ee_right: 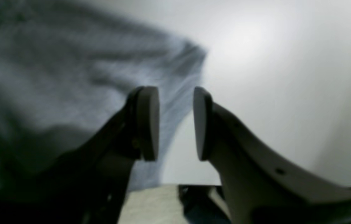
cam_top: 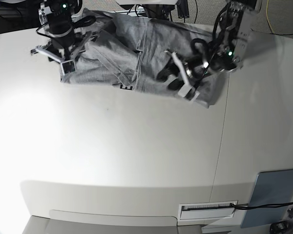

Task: Fold the T-shirt properly
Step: 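Release the left gripper and move the right gripper to the strip's other end, then grasp the strip end with the right gripper and fold it toward the left gripper, then lift the folded bundle with both grippers and flip it over, then press and tuck the bundle edge with the left gripper, right gripper withdrawn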

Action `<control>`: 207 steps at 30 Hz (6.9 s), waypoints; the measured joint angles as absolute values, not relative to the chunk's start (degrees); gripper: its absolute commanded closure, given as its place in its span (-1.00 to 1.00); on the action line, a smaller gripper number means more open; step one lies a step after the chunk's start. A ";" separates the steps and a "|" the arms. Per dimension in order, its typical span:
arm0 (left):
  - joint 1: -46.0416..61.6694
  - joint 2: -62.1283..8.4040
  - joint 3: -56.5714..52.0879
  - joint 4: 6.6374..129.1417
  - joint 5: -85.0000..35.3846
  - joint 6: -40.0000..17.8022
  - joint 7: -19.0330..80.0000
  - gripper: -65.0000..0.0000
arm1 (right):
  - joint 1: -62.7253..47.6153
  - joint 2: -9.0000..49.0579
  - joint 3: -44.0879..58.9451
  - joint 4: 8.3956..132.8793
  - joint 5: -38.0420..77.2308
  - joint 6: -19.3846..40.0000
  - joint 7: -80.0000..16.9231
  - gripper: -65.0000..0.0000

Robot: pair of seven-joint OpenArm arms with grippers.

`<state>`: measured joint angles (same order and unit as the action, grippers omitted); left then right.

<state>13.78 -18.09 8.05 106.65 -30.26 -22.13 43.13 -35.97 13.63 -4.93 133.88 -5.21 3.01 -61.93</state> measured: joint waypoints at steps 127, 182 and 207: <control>10.26 -17.78 5.17 99.15 -25.36 -23.51 39.27 0.35 | -13.69 7.88 13.78 114.02 37.43 17.85 -68.07 1.00; 17.30 -17.74 -13.50 110.50 -35.77 -29.56 44.58 0.59 | -9.30 0.78 -6.20 125.43 16.23 13.98 -59.77 0.41; 6.22 -15.68 20.12 100.88 -8.01 -10.28 36.73 1.00 | -15.77 5.39 14.87 125.38 12.01 9.65 -60.01 0.41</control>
